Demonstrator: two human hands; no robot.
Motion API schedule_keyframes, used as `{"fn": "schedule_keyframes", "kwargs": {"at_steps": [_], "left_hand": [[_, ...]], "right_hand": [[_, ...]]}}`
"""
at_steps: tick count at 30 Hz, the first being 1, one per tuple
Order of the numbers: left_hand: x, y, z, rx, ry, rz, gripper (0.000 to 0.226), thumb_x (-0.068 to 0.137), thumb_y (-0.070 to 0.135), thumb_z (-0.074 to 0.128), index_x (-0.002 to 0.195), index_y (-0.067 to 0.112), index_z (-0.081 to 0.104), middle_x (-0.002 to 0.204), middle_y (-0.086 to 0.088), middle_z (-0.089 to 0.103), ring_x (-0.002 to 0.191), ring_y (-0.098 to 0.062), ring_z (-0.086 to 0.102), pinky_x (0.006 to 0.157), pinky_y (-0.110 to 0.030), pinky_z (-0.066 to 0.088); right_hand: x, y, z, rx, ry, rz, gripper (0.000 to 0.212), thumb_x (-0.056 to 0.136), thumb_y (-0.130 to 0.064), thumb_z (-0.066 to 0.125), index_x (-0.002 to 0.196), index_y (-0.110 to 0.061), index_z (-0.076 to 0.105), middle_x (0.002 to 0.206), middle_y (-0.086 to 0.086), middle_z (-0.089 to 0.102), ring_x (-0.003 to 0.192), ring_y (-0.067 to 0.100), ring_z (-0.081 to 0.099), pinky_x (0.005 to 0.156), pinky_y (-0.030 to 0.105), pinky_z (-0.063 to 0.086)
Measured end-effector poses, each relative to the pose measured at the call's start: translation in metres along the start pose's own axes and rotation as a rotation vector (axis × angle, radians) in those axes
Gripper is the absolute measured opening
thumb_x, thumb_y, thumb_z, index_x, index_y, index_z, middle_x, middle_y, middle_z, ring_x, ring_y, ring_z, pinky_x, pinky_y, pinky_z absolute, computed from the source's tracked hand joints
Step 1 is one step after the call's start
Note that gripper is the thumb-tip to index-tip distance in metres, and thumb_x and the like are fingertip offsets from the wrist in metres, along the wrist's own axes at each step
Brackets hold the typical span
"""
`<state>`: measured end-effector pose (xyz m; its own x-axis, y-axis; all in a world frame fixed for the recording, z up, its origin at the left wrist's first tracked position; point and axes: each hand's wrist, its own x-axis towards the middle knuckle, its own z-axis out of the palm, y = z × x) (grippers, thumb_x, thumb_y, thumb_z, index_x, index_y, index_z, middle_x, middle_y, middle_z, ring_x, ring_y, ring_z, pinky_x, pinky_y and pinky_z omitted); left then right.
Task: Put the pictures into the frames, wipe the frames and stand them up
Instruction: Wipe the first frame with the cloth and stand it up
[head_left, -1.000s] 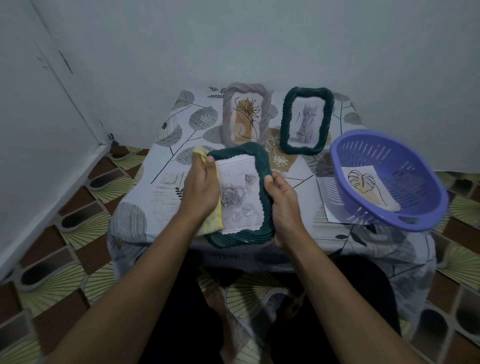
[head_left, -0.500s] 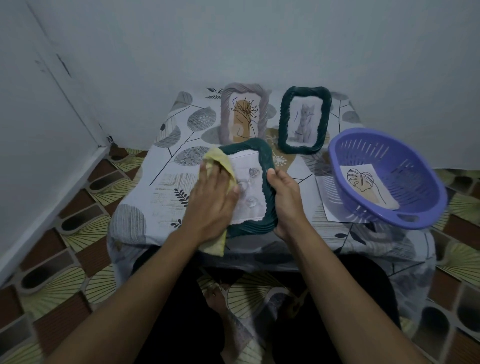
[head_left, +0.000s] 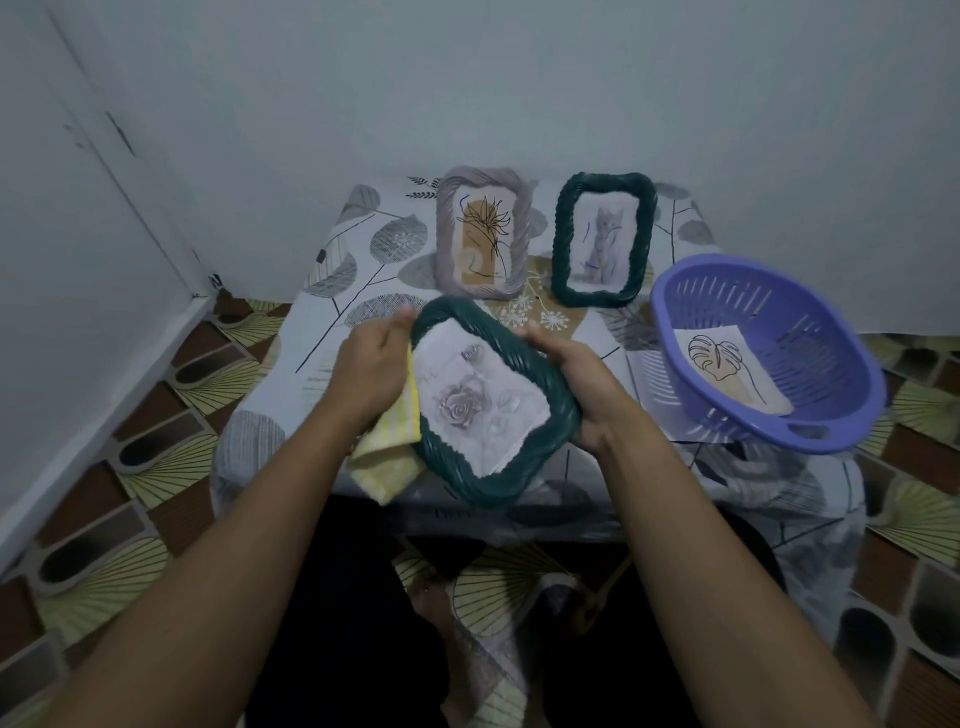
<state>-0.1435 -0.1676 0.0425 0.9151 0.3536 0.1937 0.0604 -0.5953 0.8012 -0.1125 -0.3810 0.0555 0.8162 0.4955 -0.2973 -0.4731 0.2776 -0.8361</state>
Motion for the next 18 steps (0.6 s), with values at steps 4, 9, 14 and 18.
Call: {"fn": "schedule_keyframes", "kwargs": {"at_steps": [4, 9, 14, 18], "left_hand": [[0.004, 0.001, 0.006, -0.003, 0.218, -0.237, 0.058, 0.108, 0.041, 0.027, 0.079, 0.002, 0.058, 0.084, -0.015, 0.061, 0.085, -0.03, 0.057, 0.072, -0.034, 0.038], [0.002, 0.006, 0.016, -0.046, 0.358, -0.218, 0.049, 0.109, 0.029, 0.025, 0.107, 0.0, 0.065, 0.104, -0.016, 0.067, 0.102, -0.037, 0.06, 0.08, -0.036, 0.04], [-0.014, 0.009, 0.025, 0.078, 0.204, 0.041, 0.051, 0.109, 0.033, 0.024, 0.153, 0.007, 0.033, 0.154, -0.012, 0.04, 0.142, -0.028, 0.035, 0.111, -0.027, 0.026], [-0.032, 0.014, 0.035, 0.427, -0.009, 0.149, 0.074, 0.1, 0.052, 0.006, 0.157, 0.005, -0.003, 0.166, -0.013, -0.009, 0.153, -0.025, -0.009, 0.123, -0.04, -0.007]], "right_hand": [[0.005, 0.007, 0.005, 0.268, 0.059, -0.119, 0.058, 0.102, -0.049, 0.039, 0.125, -0.001, 0.062, 0.124, 0.022, 0.066, 0.117, 0.037, 0.063, 0.102, 0.049, 0.049], [0.008, 0.016, 0.022, 0.24, 0.152, -0.25, 0.038, 0.106, -0.039, 0.041, 0.128, -0.013, 0.058, 0.121, 0.013, 0.07, 0.112, 0.033, 0.067, 0.09, 0.05, 0.057], [0.011, 0.012, 0.021, 0.131, 0.309, -0.367, 0.029, 0.108, -0.03, 0.039, 0.125, -0.013, 0.055, 0.106, 0.006, 0.072, 0.098, 0.025, 0.071, 0.084, 0.044, 0.06], [0.012, 0.01, 0.022, 0.159, 0.34, -0.374, 0.032, 0.108, -0.029, 0.04, 0.126, -0.008, 0.055, 0.106, 0.009, 0.073, 0.1, 0.028, 0.071, 0.084, 0.047, 0.06]]}}
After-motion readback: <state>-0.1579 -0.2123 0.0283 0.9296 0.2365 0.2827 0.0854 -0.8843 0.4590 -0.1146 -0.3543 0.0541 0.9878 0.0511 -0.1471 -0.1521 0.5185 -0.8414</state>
